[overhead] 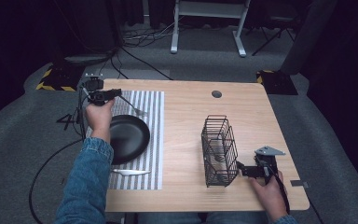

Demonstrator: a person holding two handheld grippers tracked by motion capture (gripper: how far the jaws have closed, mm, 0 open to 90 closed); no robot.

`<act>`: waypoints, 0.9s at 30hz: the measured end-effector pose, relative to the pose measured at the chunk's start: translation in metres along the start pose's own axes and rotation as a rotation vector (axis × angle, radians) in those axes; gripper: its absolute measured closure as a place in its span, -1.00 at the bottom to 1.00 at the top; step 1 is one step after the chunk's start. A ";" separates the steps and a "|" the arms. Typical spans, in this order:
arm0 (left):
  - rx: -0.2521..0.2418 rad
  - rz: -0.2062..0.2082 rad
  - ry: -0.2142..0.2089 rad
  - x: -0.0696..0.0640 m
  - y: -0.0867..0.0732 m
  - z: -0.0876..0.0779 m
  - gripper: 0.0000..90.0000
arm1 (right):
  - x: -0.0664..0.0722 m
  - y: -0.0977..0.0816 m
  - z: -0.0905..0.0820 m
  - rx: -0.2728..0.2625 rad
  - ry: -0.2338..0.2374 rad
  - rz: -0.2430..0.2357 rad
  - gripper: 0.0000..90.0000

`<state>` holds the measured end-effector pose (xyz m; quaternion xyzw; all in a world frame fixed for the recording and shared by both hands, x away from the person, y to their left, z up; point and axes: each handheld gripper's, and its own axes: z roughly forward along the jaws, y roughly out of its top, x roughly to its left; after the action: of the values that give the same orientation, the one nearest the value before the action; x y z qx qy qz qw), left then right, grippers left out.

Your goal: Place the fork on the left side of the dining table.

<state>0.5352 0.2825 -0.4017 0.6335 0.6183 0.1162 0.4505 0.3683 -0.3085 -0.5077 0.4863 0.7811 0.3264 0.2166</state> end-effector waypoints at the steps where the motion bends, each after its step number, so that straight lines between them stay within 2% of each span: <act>1: -0.003 -0.006 0.003 0.001 0.000 0.001 0.51 | 0.000 0.000 0.000 0.000 0.000 0.000 -0.90; 2: -0.004 0.002 0.023 0.002 -0.001 0.002 0.44 | 0.000 0.000 0.000 0.000 0.000 0.000 -0.90; 5: -0.004 0.030 0.053 0.005 -0.001 0.004 0.40 | 0.000 0.000 0.000 0.000 0.000 0.000 -0.90; 9: -0.010 0.016 0.061 0.009 -0.001 0.004 0.34 | 0.000 0.000 0.000 0.000 0.000 0.000 -0.90; 14: 0.000 0.020 0.080 0.013 -0.002 0.006 0.31 | 0.000 0.000 0.000 0.000 0.000 0.000 -0.90; 17: 0.006 0.001 0.092 0.019 -0.004 0.007 0.29 | 0.000 0.000 0.000 0.000 0.000 0.000 -0.90; 20: 0.009 0.011 0.117 0.020 -0.005 0.008 0.27 | 0.000 0.000 0.000 0.000 0.000 0.000 -0.90; 27: 0.008 0.004 0.125 0.025 -0.005 0.011 0.23 | 0.000 0.000 0.000 0.000 0.000 0.000 -0.90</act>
<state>0.5453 0.2987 -0.4215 0.6281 0.6444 0.1539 0.4081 0.3683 -0.3085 -0.5077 0.4863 0.7810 0.3265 0.2166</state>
